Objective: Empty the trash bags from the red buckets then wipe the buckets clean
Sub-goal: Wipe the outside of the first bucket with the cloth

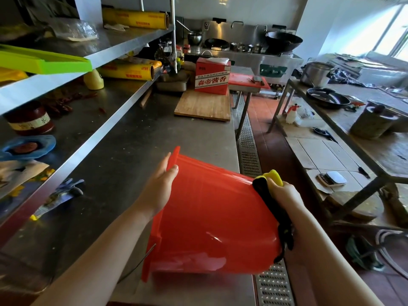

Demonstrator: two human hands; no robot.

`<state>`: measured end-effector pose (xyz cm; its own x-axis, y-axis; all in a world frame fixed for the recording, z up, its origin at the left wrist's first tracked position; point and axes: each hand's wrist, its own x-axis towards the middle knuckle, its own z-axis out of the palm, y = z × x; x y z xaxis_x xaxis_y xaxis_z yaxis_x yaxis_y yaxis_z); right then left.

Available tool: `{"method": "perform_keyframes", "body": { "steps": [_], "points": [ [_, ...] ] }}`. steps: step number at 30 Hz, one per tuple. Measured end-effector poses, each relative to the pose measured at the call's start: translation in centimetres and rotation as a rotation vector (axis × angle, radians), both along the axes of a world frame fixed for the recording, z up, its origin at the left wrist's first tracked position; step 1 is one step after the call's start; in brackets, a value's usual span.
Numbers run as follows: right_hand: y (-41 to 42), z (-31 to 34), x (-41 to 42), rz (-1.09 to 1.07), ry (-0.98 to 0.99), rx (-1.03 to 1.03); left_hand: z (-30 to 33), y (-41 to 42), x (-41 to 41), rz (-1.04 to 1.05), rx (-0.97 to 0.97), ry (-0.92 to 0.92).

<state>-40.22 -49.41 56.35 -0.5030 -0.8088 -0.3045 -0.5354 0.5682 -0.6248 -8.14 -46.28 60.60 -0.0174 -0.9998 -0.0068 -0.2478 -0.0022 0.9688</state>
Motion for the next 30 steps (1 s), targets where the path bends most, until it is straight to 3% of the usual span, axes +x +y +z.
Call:
{"method": "perform_keyframes", "body": {
  "steps": [13, 17, 20, 23, 30],
  "points": [
    [3.6, -1.4, 1.6, -0.081, 0.032, -0.268, -5.4, 2.7, 2.3, -0.045, -0.312, -0.188],
    [4.7, -2.3, 1.7, -0.073, 0.071, -0.312, -5.4, 3.8, 2.4, -0.135, -0.278, -0.041],
    [4.6, -2.4, 1.6, -0.052, 0.099, -0.309, -3.6, 2.7, 2.6, -0.088, -0.209, 0.008],
    [4.4, -2.3, 1.6, -0.042, 0.125, -0.305, -0.8, 0.1, 2.1, -0.012, -0.193, -0.101],
    [4.1, -2.3, 1.8, -0.035, 0.163, -0.329, 0.6, -4.8, -0.2, -0.084, -0.149, -0.291]
  ]
}}
